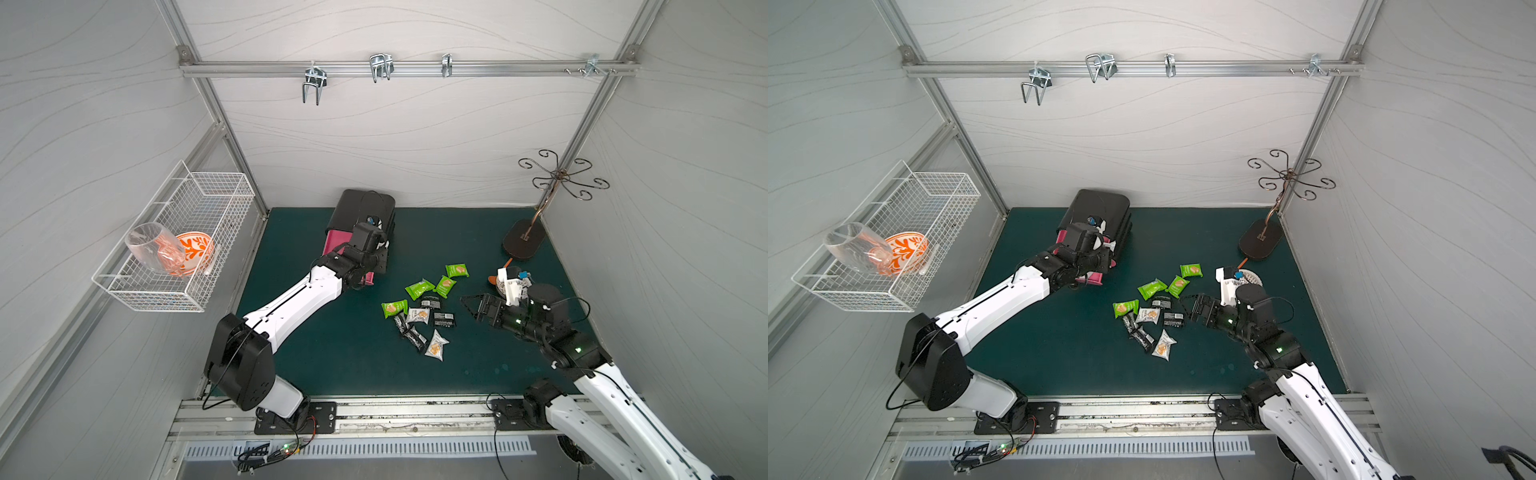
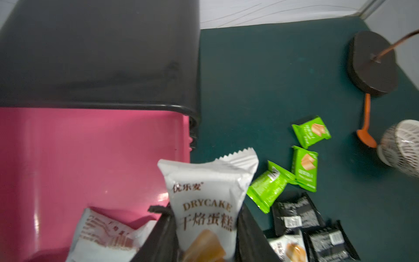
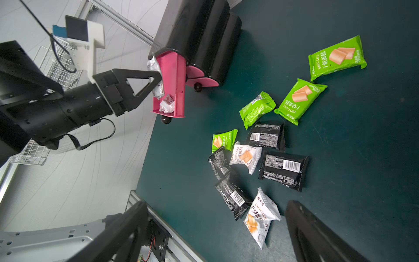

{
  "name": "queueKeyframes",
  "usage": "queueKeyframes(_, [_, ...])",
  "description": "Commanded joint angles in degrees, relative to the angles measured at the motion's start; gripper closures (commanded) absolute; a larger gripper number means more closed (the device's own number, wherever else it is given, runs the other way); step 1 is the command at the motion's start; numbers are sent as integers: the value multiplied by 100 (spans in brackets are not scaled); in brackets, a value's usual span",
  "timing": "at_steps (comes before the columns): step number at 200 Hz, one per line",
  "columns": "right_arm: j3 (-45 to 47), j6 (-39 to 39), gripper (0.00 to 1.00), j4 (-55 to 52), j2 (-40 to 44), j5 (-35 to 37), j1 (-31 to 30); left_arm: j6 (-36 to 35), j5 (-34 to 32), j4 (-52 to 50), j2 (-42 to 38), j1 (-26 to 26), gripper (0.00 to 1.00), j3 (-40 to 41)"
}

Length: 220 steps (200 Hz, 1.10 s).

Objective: Place the cookies into the drawer by color
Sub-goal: Place the cookie in the drawer.

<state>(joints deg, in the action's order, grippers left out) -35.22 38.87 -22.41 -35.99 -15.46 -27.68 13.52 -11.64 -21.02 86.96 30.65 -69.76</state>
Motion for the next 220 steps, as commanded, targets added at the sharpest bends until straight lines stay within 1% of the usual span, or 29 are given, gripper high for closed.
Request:
queueKeyframes(1, [55,-158,1,-39,22,38,-18,-73,-527,3,179,-181,88,-377])
queueKeyframes(20, [16,-179,1,-66,-5,34,-18,-77,-541,-71,341,-287,86,-466])
queueKeyframes(40, [-41,-213,1,-150,-15,45,-18,-85,-877,-157,386,-288,83,-486])
queueKeyframes(58, [-41,-185,1,-157,4,59,-18,-77,-921,-99,332,-288,73,-434])
queueKeyframes(75, [-36,-145,1,-132,13,43,-18,-69,-789,-94,249,-288,63,-427])
queueKeyframes(100, [-70,-120,1,-132,-11,8,-18,40,-258,-56,-83,-282,56,-366])
queueKeyframes(115, [-94,-100,1,-155,-7,8,-18,72,83,-38,-326,-254,45,-291])
queueKeyframes(125, [-99,-87,1,-157,3,8,-18,56,136,-112,-478,-211,43,-277])
queueKeyframes(138, [-98,-69,1,-166,21,17,-19,-17,15,-249,-659,-94,41,-293])
queueKeyframes(150, [-91,-60,1,-161,30,34,-19,-143,-168,-313,-853,85,41,-272])
queueKeyframes(162, [-94,-71,1,-158,21,30,-20,-232,-377,-413,-1046,302,44,-293])
queueKeyframes(176, [-104,-77,1,-158,-4,41,-19,-247,-389,-395,-1284,656,46,-223])
queueKeyframes(188, [-108,-84,1,-138,-37,52,-17,-270,-167,-158,-1449,1060,47,-27])
queueKeyframes(200, [-103,-70,1,-127,-65,76,-18,-298,-89,87,-1517,1582,48,189])
queueKeyframes(220, [-60,-64,1,-112,-77,78,-19,-324,-279,178,-1387,2459,50,366])
